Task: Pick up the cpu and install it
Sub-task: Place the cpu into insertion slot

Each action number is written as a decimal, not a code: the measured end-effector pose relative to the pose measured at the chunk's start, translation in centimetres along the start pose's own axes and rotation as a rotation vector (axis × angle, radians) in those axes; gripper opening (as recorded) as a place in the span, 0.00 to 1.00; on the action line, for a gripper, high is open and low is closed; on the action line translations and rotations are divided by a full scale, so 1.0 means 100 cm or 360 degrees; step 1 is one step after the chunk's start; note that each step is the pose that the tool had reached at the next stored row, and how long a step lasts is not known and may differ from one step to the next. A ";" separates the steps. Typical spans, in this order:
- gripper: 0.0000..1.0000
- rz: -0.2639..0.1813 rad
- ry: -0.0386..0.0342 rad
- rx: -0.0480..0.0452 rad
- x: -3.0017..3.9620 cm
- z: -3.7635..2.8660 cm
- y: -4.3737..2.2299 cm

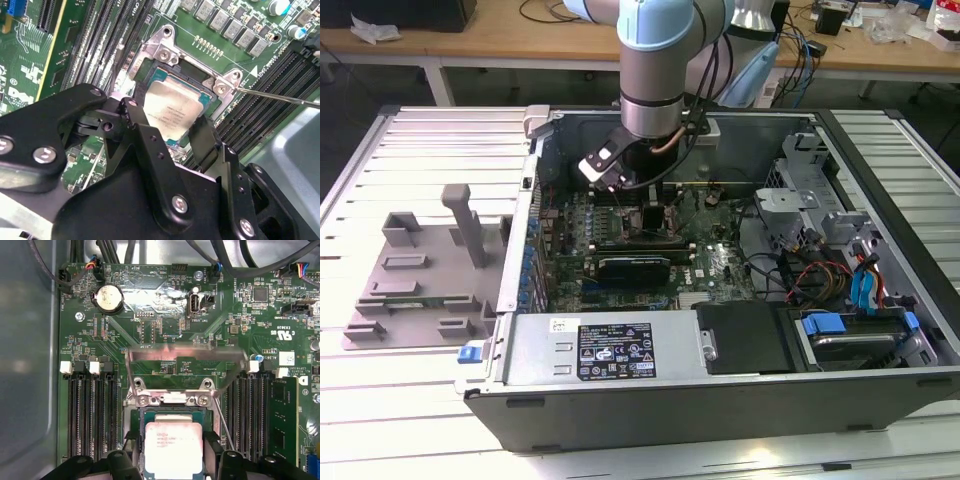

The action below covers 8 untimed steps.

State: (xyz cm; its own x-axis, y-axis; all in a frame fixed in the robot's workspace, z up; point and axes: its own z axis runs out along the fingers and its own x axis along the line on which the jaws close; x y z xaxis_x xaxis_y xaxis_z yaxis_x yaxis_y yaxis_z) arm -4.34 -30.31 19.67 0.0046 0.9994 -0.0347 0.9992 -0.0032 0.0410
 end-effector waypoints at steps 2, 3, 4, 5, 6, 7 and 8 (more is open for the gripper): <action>0.62 0.0000 0.0000 0.0000 0.0000 0.0000 0.0000; 0.62 0.0000 0.0001 0.0000 0.0000 -0.0001 0.0000; 0.62 0.0000 0.0000 0.0000 -0.0001 -0.0009 0.0000; 0.62 0.0000 0.0001 0.0000 -0.0001 -0.0029 0.0001; 0.62 0.0000 0.0001 0.0000 -0.0002 -0.0040 0.0001; 0.62 0.0000 0.0002 0.0000 -0.0001 -0.0039 0.0002; 0.62 0.0000 0.0002 0.0000 -0.0002 -0.0040 0.0001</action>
State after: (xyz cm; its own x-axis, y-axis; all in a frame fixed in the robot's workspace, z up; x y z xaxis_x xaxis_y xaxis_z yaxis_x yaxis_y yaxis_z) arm -4.35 -30.32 20.07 0.0046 0.9994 -0.0333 0.9992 -0.0033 0.0410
